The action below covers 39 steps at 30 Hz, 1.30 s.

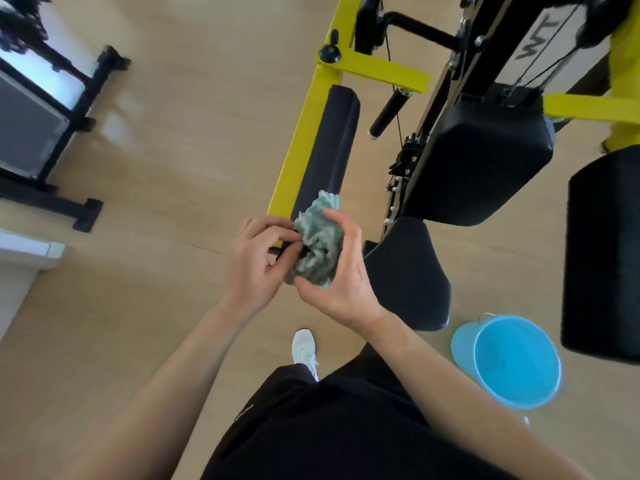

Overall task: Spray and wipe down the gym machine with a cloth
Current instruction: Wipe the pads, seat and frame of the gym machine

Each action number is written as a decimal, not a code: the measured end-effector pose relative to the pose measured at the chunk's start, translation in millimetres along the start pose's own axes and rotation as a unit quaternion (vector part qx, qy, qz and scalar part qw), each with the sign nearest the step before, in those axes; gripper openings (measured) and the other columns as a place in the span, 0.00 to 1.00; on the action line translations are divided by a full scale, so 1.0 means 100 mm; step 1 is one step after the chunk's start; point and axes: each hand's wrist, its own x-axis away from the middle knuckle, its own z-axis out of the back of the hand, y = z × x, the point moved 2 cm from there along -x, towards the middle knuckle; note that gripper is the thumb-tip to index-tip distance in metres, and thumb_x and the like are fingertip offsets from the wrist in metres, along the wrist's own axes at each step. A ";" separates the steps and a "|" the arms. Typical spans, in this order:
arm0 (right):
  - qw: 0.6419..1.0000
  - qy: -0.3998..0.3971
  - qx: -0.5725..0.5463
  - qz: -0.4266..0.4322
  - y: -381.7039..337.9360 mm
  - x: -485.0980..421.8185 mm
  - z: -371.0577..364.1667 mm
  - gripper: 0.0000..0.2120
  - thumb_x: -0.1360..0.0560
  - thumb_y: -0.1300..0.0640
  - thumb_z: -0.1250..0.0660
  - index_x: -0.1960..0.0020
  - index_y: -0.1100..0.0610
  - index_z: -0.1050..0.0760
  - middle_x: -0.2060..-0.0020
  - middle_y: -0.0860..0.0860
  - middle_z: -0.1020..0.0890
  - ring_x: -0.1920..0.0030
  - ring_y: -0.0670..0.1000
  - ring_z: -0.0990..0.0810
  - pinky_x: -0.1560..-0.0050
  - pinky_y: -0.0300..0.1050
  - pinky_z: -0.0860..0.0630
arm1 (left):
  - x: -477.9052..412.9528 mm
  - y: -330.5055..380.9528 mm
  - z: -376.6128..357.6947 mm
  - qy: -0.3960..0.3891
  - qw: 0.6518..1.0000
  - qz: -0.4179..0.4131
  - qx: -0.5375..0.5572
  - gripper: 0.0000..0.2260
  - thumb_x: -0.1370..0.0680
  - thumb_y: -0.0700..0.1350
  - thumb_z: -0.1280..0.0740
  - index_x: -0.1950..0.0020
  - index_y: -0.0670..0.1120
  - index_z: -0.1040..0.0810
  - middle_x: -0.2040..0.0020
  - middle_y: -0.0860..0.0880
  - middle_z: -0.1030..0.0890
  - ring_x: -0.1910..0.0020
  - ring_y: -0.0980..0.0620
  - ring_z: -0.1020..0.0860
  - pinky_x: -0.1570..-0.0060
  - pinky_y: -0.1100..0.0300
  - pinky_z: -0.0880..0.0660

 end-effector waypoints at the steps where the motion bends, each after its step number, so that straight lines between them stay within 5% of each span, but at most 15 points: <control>1: 1.000 -0.018 -0.008 -0.007 0.03 -0.02 0.06 0.37 0.33 0.65 0.25 0.28 0.65 0.38 0.33 0.57 0.31 0.29 0.49 0.29 0.30 0.47 0.27 | 0.05 0.03 0.00 0.020 1.000 0.023 0.003 0.05 0.22 0.44 0.29 0.52 0.44 0.15 0.46 0.54 0.20 0.46 0.47 0.21 0.50 0.42 0.22; 5: 0.998 -0.045 0.014 -0.052 0.16 -0.08 0.22 0.29 0.31 0.68 0.30 0.32 0.58 0.30 0.31 0.52 0.27 0.28 0.50 0.29 0.28 0.49 0.30 | 0.28 0.29 -0.07 0.068 0.992 0.100 -0.030 0.12 0.23 0.51 0.31 0.45 0.47 0.14 0.41 0.54 0.20 0.42 0.48 0.23 0.42 0.47 0.24; 9: 0.994 -0.033 0.005 -0.106 0.21 -0.16 0.36 0.17 0.26 0.68 0.29 0.42 0.53 0.26 0.46 0.45 0.20 0.45 0.43 0.21 0.45 0.39 0.23 | 0.48 0.53 -0.26 0.081 0.981 0.131 -0.117 0.24 0.29 0.60 0.26 0.38 0.50 0.17 0.34 0.52 0.24 0.39 0.49 0.27 0.39 0.70 0.33; 13: 0.992 -0.039 -0.013 -0.119 0.22 -0.34 0.39 0.08 0.26 0.61 0.24 0.51 0.57 0.22 0.60 0.43 0.19 0.61 0.39 0.23 0.57 0.35 0.24 | 0.75 0.69 -0.43 0.234 0.944 0.191 -0.134 0.12 0.27 0.48 0.23 0.46 0.47 0.18 0.46 0.54 0.23 0.48 0.51 0.24 0.47 0.63 0.27; 16: 0.994 -0.051 -0.031 -0.094 0.18 -0.43 0.33 0.07 0.26 0.56 0.22 0.52 0.57 0.19 0.54 0.52 0.17 0.54 0.46 0.19 0.52 0.42 0.21 | 0.91 0.80 -0.58 0.317 0.868 0.379 0.049 0.08 0.24 0.44 0.25 0.55 0.50 0.24 0.56 0.56 0.22 0.58 0.56 0.22 0.56 0.60 0.24; 19: 0.994 -0.102 0.004 -0.026 0.13 -0.37 0.21 0.08 0.27 0.56 0.22 0.51 0.58 0.15 0.44 0.53 0.21 0.43 0.50 0.20 0.43 0.42 0.22 | 0.94 0.83 -0.76 0.296 0.754 0.504 0.301 0.07 0.20 0.48 0.29 0.51 0.46 0.22 0.52 0.46 0.16 0.55 0.48 0.19 0.54 0.56 0.21; 22: 0.986 -0.151 0.062 0.037 0.12 -0.18 0.17 0.11 0.27 0.56 0.22 0.45 0.57 0.14 0.44 0.51 0.25 0.42 0.46 0.24 0.40 0.41 0.24 | 0.87 0.87 -0.88 0.242 0.613 0.504 0.558 0.18 0.18 0.56 0.33 0.38 0.44 0.20 0.47 0.44 0.15 0.53 0.48 0.16 0.48 0.54 0.20; 26: 0.977 -0.207 0.045 0.026 0.21 -0.09 0.29 0.14 0.23 0.61 0.30 0.38 0.57 0.16 0.45 0.49 0.24 0.43 0.37 0.25 0.39 0.38 0.24 | 0.77 0.79 -0.97 0.296 0.542 0.454 0.643 0.18 0.17 0.50 0.33 0.32 0.40 0.22 0.48 0.45 0.15 0.55 0.52 0.15 0.54 0.61 0.18; 31: 0.964 -0.246 -0.005 -0.098 0.40 -0.10 0.41 0.09 0.24 0.65 0.27 0.49 0.53 0.18 0.49 0.52 0.17 0.45 0.49 0.18 0.46 0.41 0.20 | 0.82 0.56 -1.02 0.418 0.521 0.482 0.567 0.03 0.18 0.38 0.33 0.50 0.40 0.26 0.54 0.44 0.18 0.56 0.52 0.17 0.60 0.65 0.19; 35: 0.914 -0.198 -0.106 -0.337 0.58 -0.04 0.28 0.10 0.24 0.66 0.26 0.45 0.58 0.21 0.44 0.58 0.16 0.42 0.56 0.16 0.44 0.46 0.17 | 0.84 0.28 -0.99 0.450 0.484 0.505 0.555 0.06 0.17 0.37 0.34 0.41 0.38 0.25 0.52 0.45 0.19 0.56 0.54 0.18 0.63 0.68 0.19; 39: 0.848 -0.156 -0.209 -0.461 0.53 -0.02 0.18 0.16 0.24 0.73 0.30 0.37 0.66 0.25 0.42 0.63 0.17 0.45 0.59 0.14 0.46 0.45 0.16 | 0.69 0.27 -0.87 0.403 0.535 0.531 0.519 0.08 0.16 0.35 0.40 0.53 0.45 0.27 0.55 0.49 0.24 0.59 0.57 0.23 0.66 0.71 0.22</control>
